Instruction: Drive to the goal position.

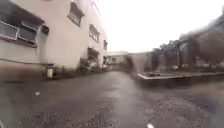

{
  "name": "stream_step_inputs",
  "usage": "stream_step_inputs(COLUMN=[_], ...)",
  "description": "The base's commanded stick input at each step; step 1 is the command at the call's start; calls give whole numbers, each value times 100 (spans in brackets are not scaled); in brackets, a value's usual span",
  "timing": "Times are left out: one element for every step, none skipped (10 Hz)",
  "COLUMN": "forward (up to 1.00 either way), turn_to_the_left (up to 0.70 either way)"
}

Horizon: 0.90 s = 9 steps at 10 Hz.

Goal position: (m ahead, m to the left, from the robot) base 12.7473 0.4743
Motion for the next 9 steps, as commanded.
stream_step_inputs(forward=[50, 50, 50, 50, 50, 50, 50, 50, 50], turn_to_the_left=[8, 8, 8, 8, 8, 8, 8, 8, 8])
